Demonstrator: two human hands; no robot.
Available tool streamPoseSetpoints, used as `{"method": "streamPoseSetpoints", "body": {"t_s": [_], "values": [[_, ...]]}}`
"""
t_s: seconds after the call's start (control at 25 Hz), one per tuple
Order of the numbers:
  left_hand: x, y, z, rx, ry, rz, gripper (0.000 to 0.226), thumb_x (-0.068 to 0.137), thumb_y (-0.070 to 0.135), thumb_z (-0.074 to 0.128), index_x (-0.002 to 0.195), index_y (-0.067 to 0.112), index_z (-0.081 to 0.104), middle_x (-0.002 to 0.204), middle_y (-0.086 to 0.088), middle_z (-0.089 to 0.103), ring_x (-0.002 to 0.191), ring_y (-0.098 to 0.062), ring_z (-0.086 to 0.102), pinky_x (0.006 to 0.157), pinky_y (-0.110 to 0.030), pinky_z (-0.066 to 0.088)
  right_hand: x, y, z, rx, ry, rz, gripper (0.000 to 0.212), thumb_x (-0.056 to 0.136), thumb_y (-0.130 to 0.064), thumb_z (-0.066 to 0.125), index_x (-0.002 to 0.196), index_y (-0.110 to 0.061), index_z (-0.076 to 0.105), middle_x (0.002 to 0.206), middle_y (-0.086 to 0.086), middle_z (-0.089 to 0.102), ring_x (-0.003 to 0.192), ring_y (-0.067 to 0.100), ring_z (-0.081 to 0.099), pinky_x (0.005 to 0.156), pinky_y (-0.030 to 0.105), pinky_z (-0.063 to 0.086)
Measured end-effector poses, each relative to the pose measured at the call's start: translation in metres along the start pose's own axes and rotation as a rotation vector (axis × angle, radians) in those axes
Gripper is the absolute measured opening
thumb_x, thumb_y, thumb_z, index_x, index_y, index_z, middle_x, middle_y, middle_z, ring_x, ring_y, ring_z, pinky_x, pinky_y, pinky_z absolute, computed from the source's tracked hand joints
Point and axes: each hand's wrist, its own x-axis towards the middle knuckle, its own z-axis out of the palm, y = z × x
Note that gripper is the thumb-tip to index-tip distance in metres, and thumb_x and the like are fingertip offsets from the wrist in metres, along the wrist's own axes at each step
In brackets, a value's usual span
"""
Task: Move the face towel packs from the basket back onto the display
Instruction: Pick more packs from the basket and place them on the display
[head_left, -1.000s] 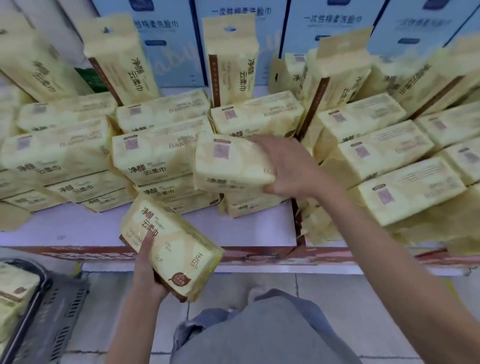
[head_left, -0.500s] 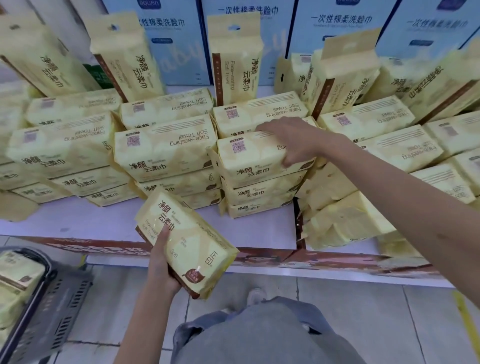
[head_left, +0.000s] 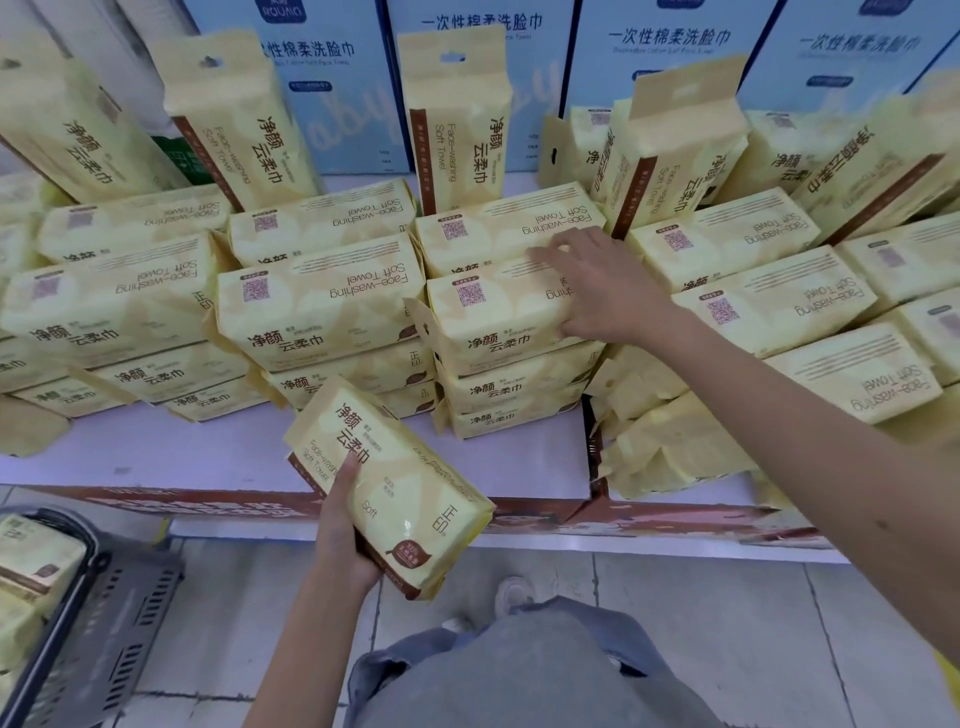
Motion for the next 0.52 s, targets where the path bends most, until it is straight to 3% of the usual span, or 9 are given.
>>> {"method": "streamPoseSetpoints", "body": {"t_s": [0.08,0.16,0.24,0.28,0.32,0.4,0.44,0.52], "values": [[0.001,-0.003,0.006,-0.014,-0.009,-0.006,0.031,0.084,0.040,0.060,0.109,0.021,0.061,0.083,-0.004,0.075,0.092,-0.027,0.065,0.086,-0.049,0.049,-0.012,-0.011,0.001,0.051,0.103,0.011,0.088,0.066,-0.031,0.079,0.142,-0.016,0.036,0.137,0.011,0.043,0.129,0.029,0.037,0.104,0.043,0.033],[0.002,-0.006,0.010,-0.045,-0.023,-0.005,0.039,0.084,0.040,0.060,0.118,0.021,0.059,0.089,-0.005,0.075,0.097,-0.027,0.064,0.091,-0.050,0.047,-0.033,-0.030,0.010,0.215,0.327,0.062,0.069,0.072,-0.029,0.074,0.134,-0.012,0.047,0.126,0.011,0.053,0.120,0.027,0.046,0.101,0.038,0.037],[0.003,-0.012,0.014,-0.049,-0.061,0.012,0.052,0.082,0.040,0.061,0.128,0.019,0.054,0.105,-0.007,0.072,0.107,-0.029,0.061,0.099,-0.053,0.042,-0.063,-0.055,0.026,0.501,0.572,0.177,0.049,0.078,-0.029,0.068,0.122,-0.010,0.056,0.111,0.006,0.061,0.106,0.021,0.054,0.093,0.027,0.040],[0.004,-0.017,0.017,-0.044,-0.096,0.025,0.061,0.078,0.043,0.064,0.132,0.019,0.051,0.115,-0.009,0.068,0.114,-0.030,0.058,0.102,-0.054,0.039,-0.081,-0.072,0.037,0.705,0.593,0.293,0.047,0.078,-0.032,0.067,0.120,-0.013,0.056,0.107,0.001,0.060,0.101,0.017,0.055,0.089,0.024,0.042],[0.005,-0.021,0.019,-0.035,-0.134,0.038,0.073,0.070,0.046,0.071,0.135,0.019,0.049,0.124,-0.011,0.064,0.119,-0.032,0.055,0.104,-0.055,0.037,-0.097,-0.090,0.045,0.934,0.495,0.464,0.052,0.077,-0.036,0.070,0.123,-0.019,0.051,0.107,-0.004,0.058,0.100,0.011,0.054,0.085,0.022,0.042],[0.009,-0.033,0.026,-0.018,-0.201,0.043,0.098,0.052,0.049,0.083,0.137,0.017,0.046,0.133,-0.013,0.058,0.125,-0.032,0.051,0.106,-0.053,0.036,-0.120,-0.119,0.073,1.406,0.064,0.757,0.072,0.071,-0.036,0.078,0.129,-0.028,0.035,0.113,-0.008,0.053,0.103,0.009,0.053,0.083,0.022,0.045],[0.009,-0.039,0.030,-0.005,-0.237,0.035,0.103,0.049,0.048,0.086,0.138,0.016,0.045,0.134,-0.013,0.056,0.125,-0.032,0.051,0.106,-0.052,0.037,-0.127,-0.125,0.089,1.582,-0.088,0.797,0.075,0.068,-0.028,0.082,0.125,-0.027,0.034,0.113,-0.007,0.055,0.105,0.012,0.055,0.083,0.025,0.049],[0.011,-0.049,0.032,0.043,-0.272,-0.004,0.103,0.049,0.043,0.087,0.138,0.014,0.044,0.134,-0.015,0.056,0.123,-0.032,0.052,0.104,-0.048,0.039,-0.133,-0.124,0.116,1.726,-0.171,0.812,0.080,0.055,-0.019,0.088,0.123,-0.016,0.046,0.116,0.000,0.065,0.108,0.019,0.062,0.084,0.031,0.055]]}}
